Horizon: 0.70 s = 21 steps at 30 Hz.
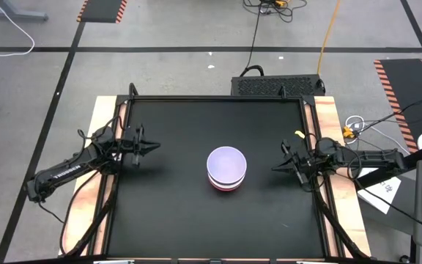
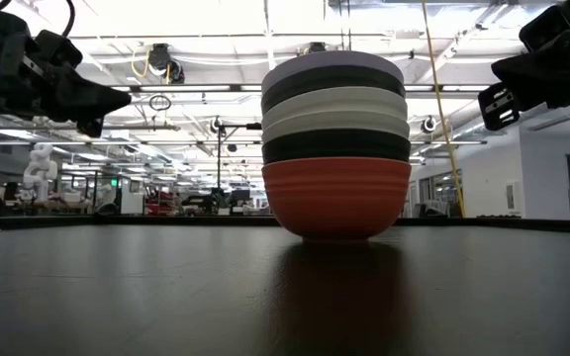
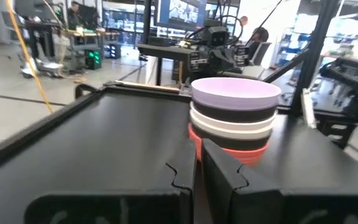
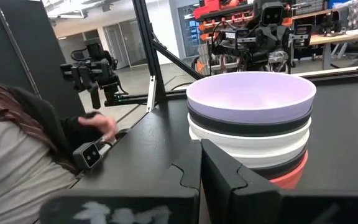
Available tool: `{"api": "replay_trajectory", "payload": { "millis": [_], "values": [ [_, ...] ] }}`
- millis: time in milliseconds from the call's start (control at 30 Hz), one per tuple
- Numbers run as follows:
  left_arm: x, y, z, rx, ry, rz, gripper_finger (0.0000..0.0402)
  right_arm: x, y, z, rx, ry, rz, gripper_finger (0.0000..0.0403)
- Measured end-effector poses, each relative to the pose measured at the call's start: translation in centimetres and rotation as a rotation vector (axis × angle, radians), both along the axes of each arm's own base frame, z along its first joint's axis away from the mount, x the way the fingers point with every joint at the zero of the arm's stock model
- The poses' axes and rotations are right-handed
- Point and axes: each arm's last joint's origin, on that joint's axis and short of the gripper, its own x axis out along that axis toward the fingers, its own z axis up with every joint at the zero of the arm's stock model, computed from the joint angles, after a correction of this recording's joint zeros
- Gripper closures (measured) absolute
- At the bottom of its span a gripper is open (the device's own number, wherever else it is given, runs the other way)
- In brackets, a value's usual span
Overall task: Nest bowls inside each other
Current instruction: Return to Home Position
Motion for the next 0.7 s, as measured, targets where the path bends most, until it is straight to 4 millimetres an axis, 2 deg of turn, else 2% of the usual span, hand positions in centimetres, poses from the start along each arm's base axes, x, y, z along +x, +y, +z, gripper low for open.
{"api": "replay_trajectory", "payload": {
  "millis": [700],
  "values": [
    [0.00, 0.05, 0.02, 0.012, -0.002, 0.017, 0.0376, 0.00, 0.00, 0.00, 0.000, 0.000, 0.000, 0.0403]
  ]
}}
